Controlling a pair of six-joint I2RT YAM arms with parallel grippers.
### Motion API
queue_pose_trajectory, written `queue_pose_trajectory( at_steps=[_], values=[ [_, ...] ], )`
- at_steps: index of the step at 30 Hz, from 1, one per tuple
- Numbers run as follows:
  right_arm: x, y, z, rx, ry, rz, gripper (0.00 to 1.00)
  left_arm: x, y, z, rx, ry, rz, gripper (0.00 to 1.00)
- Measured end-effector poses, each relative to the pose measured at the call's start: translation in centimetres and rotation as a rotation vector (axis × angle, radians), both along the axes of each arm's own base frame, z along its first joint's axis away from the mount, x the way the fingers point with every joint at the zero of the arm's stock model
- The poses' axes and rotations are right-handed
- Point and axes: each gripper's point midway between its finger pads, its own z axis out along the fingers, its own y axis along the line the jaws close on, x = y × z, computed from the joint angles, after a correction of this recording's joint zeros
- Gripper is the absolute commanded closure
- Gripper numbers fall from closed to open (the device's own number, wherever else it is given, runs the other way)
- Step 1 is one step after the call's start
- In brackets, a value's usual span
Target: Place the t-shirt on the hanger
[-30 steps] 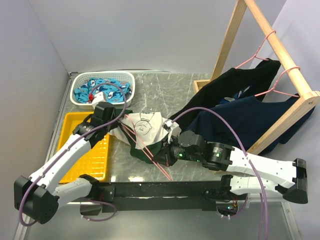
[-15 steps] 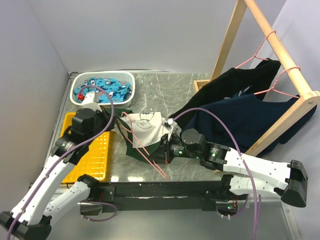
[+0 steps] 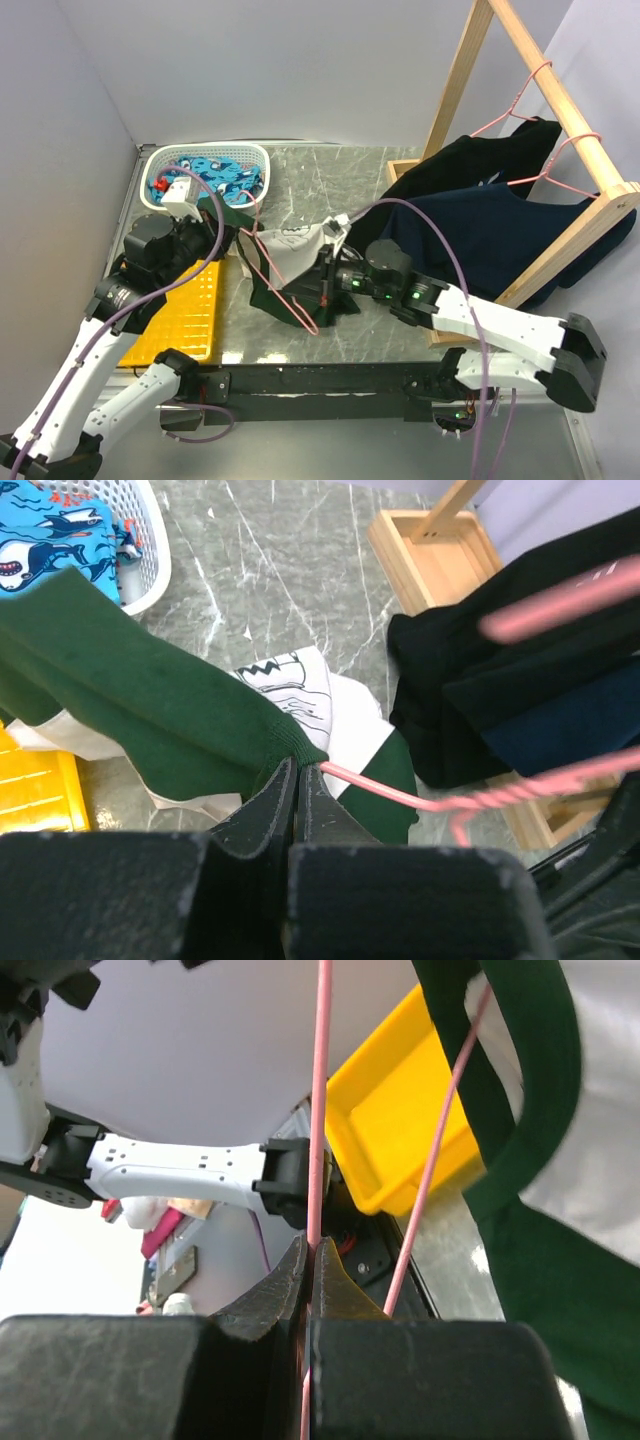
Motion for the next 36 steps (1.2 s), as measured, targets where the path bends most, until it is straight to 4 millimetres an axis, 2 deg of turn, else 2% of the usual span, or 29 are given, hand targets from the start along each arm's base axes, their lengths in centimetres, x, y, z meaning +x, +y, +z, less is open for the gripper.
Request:
queue_pose_trajectory(
  at_steps=[3, 6, 10, 15, 18, 19, 21, 24, 28, 33, 36],
  values=[
    [0.7, 1.6, -0.5, 0.006, 0.009, 0.015, 1.00, 0.0, 0.2, -0.3, 0.020, 0.002, 0.000, 0.87],
    [1.4, 2.8, -1.5, 0.000, 0.023, 0.019, 1.00, 0.1, 0.6, -0.4, 0.046, 0.006, 0.015, 0.68],
    [1.9, 3.7, -1.9, 0.011, 0.029, 0.019, 1.00, 0.6, 1.4, 0.0, 0.076, -0.010, 0.056, 0.59],
    [2.2, 4.3, -1.7, 0.039, 0.029, 0.022, 1.00, 0.8, 2.1, -0.1, 0.110, -0.019, 0.086, 0.56],
    [2.4, 4.7, -2.1, 0.037, 0.035, 0.025, 1.00, 0.3, 2.5, -0.1, 0.127, -0.025, 0.085, 0.69],
    [2.5, 4.8, -2.1, 0.037, 0.036, 0.024, 1.00, -0.1, 2.7, 0.0, 0.130, -0.031, 0.080, 0.70],
    [2.6, 5.1, -2.0, 0.040, 0.036, 0.027, 1.00, -0.9, 2.9, 0.5, 0.124, -0.055, 0.068, 0.66],
    [2.9, 5.5, -1.6, 0.049, 0.034, 0.033, 1.00, -2.3, 3.0, 1.8, 0.104, -0.112, 0.038, 0.46],
    [3.0, 5.7, -1.3, 0.054, 0.036, 0.039, 1.00, -2.9, 2.5, 2.5, 0.092, -0.146, -0.009, 0.34],
    [3.0, 5.8, -1.4, 0.051, 0.038, 0.040, 1.00, -1.1, 1.6, 1.3, 0.128, -0.106, -0.020, 0.31],
    [3.0, 5.8, -1.4, 0.051, 0.038, 0.041, 1.00, 0.4, 1.2, 0.4, 0.155, -0.077, -0.013, 0.32]
  ],
)
